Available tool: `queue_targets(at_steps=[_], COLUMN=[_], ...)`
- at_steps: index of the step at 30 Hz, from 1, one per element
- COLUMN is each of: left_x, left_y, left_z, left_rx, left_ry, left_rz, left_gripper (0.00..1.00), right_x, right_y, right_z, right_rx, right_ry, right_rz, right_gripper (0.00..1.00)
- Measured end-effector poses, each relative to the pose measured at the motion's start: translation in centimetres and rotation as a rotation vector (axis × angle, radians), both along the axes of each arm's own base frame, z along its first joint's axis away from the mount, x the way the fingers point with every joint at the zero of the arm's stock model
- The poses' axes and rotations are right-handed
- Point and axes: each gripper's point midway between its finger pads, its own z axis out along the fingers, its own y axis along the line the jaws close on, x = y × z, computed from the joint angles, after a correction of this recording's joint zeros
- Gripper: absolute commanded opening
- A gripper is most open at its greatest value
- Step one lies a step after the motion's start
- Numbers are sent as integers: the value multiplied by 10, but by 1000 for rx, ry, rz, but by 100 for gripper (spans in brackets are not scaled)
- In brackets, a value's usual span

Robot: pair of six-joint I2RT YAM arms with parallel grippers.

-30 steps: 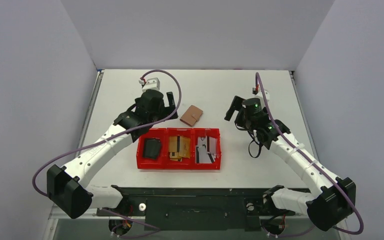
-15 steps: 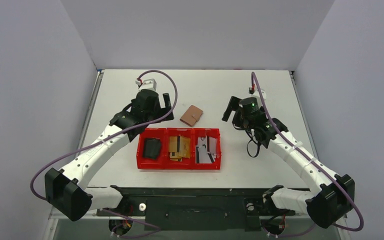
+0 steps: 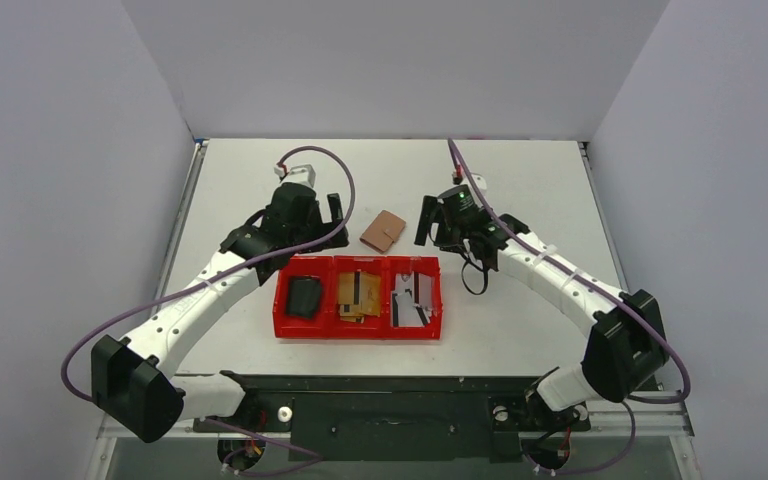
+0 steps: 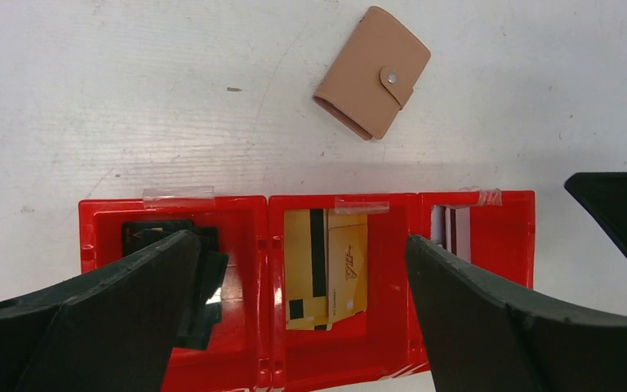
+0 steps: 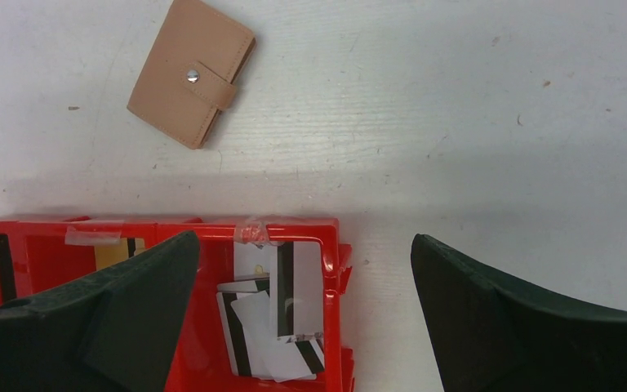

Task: Take the credit cards out of the card holder
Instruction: Move the storage box to the corner of the board.

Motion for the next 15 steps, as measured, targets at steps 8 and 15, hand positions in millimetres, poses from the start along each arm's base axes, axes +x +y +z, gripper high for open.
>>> queue_targets(at_steps=[8, 15], left_x=[-10, -14], left_y=[-11, -16], left_z=[-9, -15], left_rx=[-40, -52], left_ry=[45, 73], left_rz=[-59, -84], left_gripper=[98, 98], right_x=[-4, -55], right_y=[-1, -2], right_z=[-16, -62], right_rx=[-12, -27], right_ry=[45, 171], right_rz=[15, 95], right_gripper=[98, 98])
